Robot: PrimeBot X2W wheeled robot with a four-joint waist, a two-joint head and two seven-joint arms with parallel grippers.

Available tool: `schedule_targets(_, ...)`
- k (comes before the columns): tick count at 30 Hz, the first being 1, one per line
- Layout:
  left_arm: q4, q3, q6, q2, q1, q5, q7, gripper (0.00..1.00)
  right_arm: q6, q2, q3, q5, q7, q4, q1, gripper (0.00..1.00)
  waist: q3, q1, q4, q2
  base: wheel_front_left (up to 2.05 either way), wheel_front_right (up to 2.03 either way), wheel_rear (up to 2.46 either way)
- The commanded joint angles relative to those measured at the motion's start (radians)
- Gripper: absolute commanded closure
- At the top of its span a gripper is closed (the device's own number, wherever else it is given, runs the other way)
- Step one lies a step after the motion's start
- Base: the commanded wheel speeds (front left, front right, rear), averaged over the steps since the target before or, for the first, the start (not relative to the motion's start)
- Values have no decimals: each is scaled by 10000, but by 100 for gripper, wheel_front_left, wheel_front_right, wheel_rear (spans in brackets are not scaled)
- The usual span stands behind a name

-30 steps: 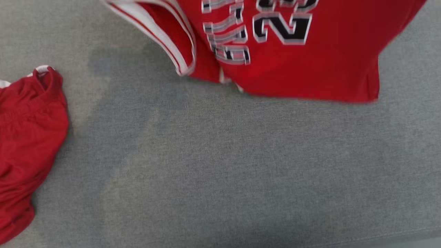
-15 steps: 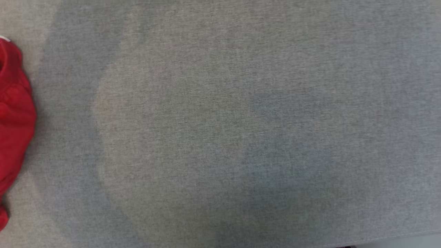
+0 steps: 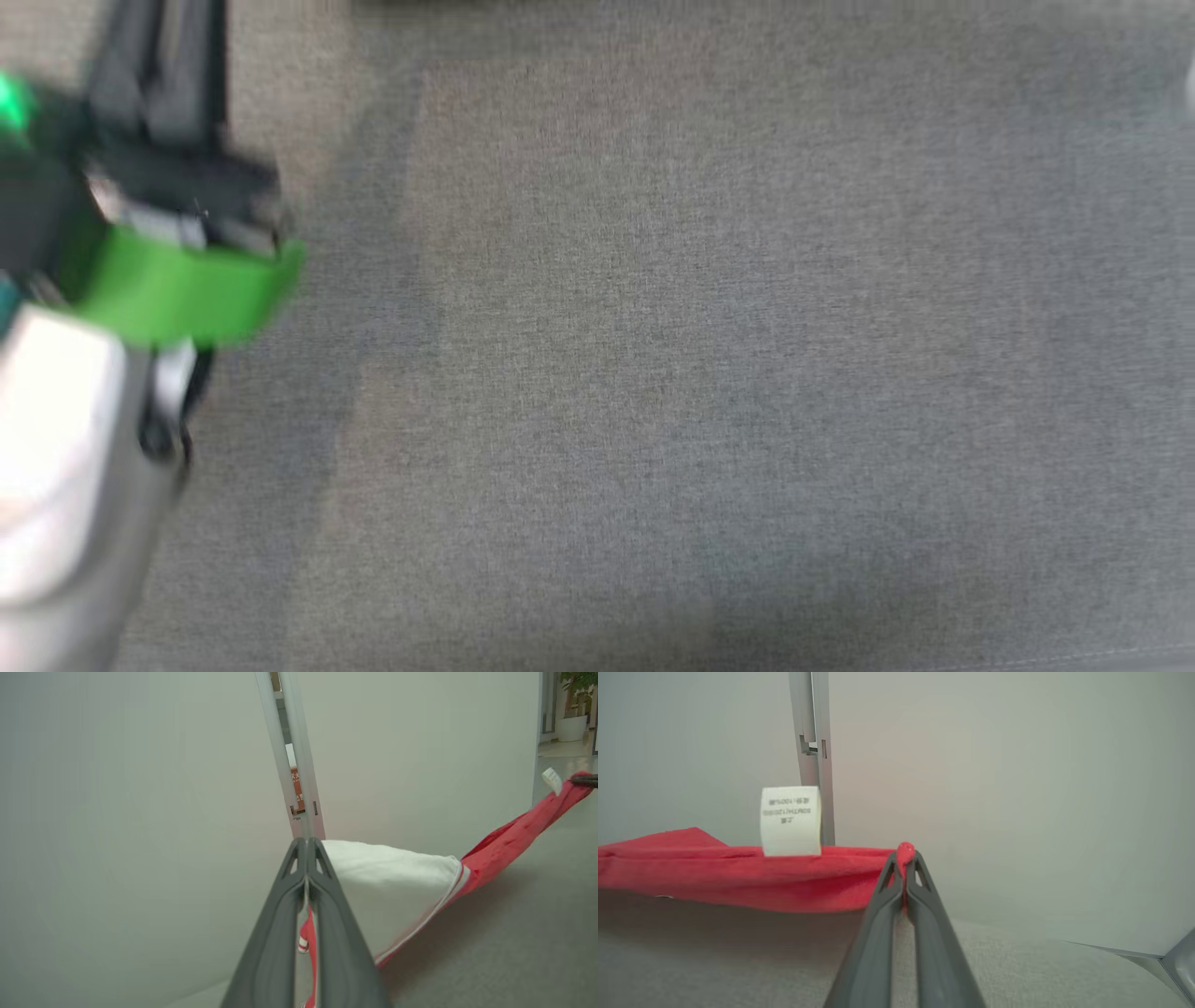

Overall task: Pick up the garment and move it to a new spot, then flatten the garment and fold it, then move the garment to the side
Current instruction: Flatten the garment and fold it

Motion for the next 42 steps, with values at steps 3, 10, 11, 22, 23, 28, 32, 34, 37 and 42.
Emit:
schedule_targets(3,-408,364,-242,-222,2252,-324,-31,100,-19,115,-551,-198,-28,-576,1807,100,-1721,1,-67,0,0,0,0)
schedule_targets(10,-1421,641,-267,-925,5905,-417,-32,100,-19,689,-1635,-318,-28,-1661,4966,100,-2791,1,-168,0,0,0,0)
schedule_targets(11,-1505,615,-247,-982,6257,-350,-32,100,-19,765,-1747,-332,-28,-1769,5272,100,-2886,1,-180,0,0,0,0)
schedule_targets(22,-2434,388,194,-1172,9301,-226,235,100,-19,1179,-2755,-716,-29,-2911,8338,100,-3684,1,-345,0,0,0,0)
schedule_targets(23,-2543,421,287,-1159,9374,-263,361,100,-19,1206,-2810,-736,-29,-2934,8509,100,-3684,1,-353,0,0,0,0)
schedule_targets(28,-2167,500,412,-1317,8599,-427,916,100,-19,1294,-2563,-654,-27,-2295,8582,100,-3581,1,-338,0,0,0,0)
schedule_targets(32,-1170,194,74,-1468,7236,-190,1220,100,-19,1215,-2108,-413,-27,-1366,7748,100,-3359,1,-320,0,0,0,0)
schedule_targets(34,-259,16,-146,-1672,6068,-20,1319,100,-19,1228,-1835,-504,-29,-604,6990,100,-3165,1,-346,0,0,0,0)
schedule_targets(37,544,-90,-272,-1798,5037,212,1237,100,-19,1309,-1690,-760,-29,-28,6251,100,-2961,1,-386,0,0,0,0)
schedule_targets(42,1749,-183,-461,-1960,3722,468,952,100,-19,1522,-1638,-1074,-29,773,5161,100,-2599,1,-466,0,0,0,0)
